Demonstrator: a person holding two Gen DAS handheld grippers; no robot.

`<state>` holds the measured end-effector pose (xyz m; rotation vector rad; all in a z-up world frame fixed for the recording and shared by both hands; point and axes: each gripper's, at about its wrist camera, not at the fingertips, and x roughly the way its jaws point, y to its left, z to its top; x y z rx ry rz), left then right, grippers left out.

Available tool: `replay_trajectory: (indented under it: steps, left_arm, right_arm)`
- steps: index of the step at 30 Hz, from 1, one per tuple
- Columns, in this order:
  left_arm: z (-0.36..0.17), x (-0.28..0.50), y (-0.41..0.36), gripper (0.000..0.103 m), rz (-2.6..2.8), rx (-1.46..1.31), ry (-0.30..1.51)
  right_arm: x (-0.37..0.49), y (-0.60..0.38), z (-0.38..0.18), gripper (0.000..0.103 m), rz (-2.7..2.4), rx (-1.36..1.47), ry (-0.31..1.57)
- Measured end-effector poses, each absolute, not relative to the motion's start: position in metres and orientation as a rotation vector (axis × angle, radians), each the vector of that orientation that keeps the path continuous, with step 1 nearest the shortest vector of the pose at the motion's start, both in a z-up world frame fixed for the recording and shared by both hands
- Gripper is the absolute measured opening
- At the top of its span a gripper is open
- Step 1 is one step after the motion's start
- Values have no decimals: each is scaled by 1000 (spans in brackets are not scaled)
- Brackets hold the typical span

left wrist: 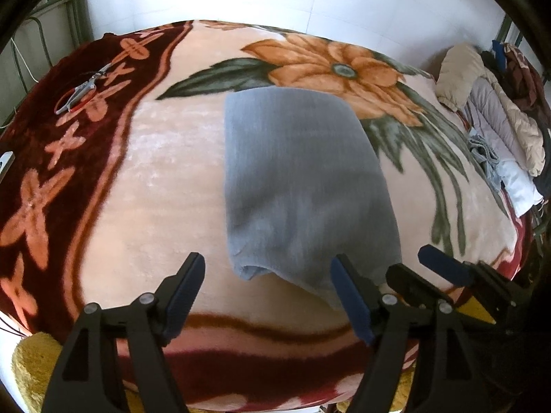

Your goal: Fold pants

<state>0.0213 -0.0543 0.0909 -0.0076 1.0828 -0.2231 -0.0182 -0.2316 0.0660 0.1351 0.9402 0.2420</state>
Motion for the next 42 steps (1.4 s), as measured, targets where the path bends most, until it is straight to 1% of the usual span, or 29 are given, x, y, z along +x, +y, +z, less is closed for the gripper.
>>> replay_trajectory:
  steps: [42]
  left_arm:
    - [85, 19, -51, 79, -160, 53, 1092]
  right_arm:
    - [-19, -231, 63, 51, 234, 141, 945]
